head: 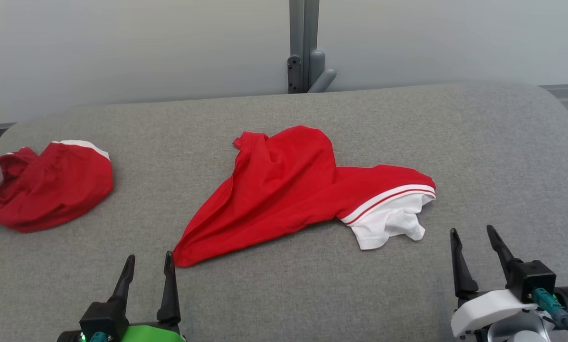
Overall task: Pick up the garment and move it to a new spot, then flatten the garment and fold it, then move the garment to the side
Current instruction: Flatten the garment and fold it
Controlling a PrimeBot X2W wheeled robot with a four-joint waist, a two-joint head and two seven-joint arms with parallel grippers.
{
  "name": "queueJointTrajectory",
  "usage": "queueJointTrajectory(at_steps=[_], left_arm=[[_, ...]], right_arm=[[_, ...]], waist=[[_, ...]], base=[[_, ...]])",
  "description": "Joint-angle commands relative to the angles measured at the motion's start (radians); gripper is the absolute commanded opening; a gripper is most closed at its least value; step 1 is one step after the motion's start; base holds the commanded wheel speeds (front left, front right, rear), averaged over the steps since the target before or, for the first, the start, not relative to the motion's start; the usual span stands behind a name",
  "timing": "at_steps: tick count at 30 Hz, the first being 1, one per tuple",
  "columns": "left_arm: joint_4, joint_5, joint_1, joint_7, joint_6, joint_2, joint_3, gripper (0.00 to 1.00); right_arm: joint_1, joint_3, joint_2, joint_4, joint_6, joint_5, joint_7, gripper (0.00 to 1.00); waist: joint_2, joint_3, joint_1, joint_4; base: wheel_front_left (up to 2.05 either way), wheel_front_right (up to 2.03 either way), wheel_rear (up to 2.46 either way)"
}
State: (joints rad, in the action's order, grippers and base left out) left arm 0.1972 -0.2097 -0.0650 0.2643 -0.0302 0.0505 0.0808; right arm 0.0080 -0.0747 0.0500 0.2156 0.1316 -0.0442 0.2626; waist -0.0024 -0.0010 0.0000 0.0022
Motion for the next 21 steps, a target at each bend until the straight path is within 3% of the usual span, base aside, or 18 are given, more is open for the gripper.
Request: queueJointTrajectory(at_steps=[1, 7, 18, 19, 21], left_arm=[[-0.003, -0.010, 0.020, 0.000, 0.004, 0.000, 0.005, 1.00], [-0.008, -0.009, 0.057, 0.000, 0.004, 0.000, 0.024, 1.00], [-0.004, -0.013, 0.112, 0.000, 0.011, 0.001, 0.038, 1.00], [-0.003, -0.014, 0.113, 0.000, 0.011, 0.001, 0.038, 1.00], [-0.002, -0.015, 0.113, 0.000, 0.014, 0.001, 0.039, 1.00]], right_arm=[[-0.021, 0.011, 0.001, 0.029, -0.002, 0.015, 0.003, 1.00], [-0.104, 0.031, 0.002, 0.167, -0.002, 0.077, 0.003, 1.00], [-0.274, -0.034, 0.004, 0.431, -0.002, 0.221, 0.003, 1.00], [-0.282, -0.039, 0.004, 0.440, -0.002, 0.222, 0.003, 0.94], [-0.289, -0.048, 0.004, 0.458, -0.002, 0.227, 0.003, 0.48]], waist=[[0.0024, 0.020, 0.0000, 0.012], [0.0024, 0.094, 0.0000, 0.054], [0.0024, 0.177, 0.0000, 0.138], [0.0024, 0.179, 0.0000, 0.142], [0.0024, 0.179, 0.0000, 0.148]], base=[[0.00, 0.00, 0.00], [0.00, 0.00, 0.00], [0.00, 0.00, 0.00], [0.00, 0.00, 0.00], [0.00, 0.00, 0.00]])
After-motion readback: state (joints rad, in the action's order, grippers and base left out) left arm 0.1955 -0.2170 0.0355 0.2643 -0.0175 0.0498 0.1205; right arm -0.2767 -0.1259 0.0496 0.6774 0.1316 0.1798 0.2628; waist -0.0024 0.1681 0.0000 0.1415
